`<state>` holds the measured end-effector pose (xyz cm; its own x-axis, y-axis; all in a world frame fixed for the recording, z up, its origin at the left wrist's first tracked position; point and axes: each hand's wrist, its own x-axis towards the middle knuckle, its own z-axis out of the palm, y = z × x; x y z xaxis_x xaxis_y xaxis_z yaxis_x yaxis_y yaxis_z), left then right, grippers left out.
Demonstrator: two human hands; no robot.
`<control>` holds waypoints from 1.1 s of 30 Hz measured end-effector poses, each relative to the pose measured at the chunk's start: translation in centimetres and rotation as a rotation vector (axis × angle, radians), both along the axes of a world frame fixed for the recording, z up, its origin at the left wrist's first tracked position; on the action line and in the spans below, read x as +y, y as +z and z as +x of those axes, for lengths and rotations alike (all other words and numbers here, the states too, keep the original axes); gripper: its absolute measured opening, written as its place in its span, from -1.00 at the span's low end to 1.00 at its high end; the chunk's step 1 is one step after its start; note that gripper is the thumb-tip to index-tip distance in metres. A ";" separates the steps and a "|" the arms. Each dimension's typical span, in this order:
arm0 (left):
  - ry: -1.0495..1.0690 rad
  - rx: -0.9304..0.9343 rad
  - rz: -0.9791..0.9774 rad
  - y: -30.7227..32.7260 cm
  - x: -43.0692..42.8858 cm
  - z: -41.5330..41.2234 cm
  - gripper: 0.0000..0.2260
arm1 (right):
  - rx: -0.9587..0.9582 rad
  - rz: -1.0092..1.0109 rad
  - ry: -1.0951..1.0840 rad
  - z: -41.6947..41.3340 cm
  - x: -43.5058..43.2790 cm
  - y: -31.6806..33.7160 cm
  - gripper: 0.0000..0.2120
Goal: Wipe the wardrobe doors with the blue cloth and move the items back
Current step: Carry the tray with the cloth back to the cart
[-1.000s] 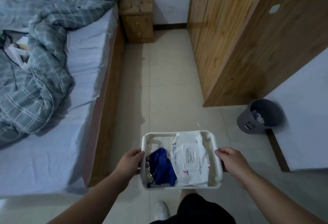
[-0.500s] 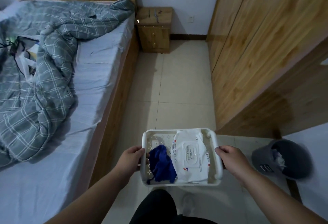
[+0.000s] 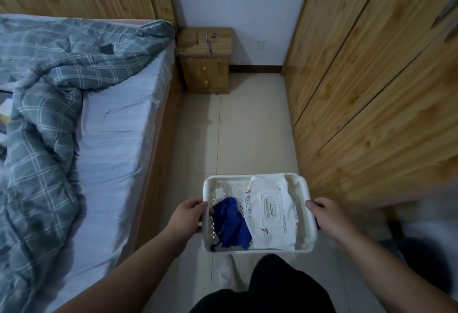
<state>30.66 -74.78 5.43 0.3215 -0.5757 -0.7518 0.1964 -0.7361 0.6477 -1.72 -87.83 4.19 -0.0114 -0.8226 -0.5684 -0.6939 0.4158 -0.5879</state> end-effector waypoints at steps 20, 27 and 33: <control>0.011 -0.068 0.011 0.9 -34.8 13.1 -0.86 | -0.071 0.034 -0.001 14.0 -34.5 0.3 -0.79; -0.031 -0.045 0.014 -0.8 -45.8 21.0 -0.86 | -0.019 0.023 -0.003 21.7 -45.0 -1.3 -0.82; -0.123 -0.089 0.007 -0.8 -56.2 27.6 -0.81 | -0.017 0.021 -0.082 27.2 -52.8 -1.0 -0.82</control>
<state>58.23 -131.01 4.68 0.3139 -0.6098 -0.7277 0.0464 -0.7557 0.6533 25.43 -140.62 3.18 -0.0686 -0.8075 -0.5859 -0.6472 0.4830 -0.5898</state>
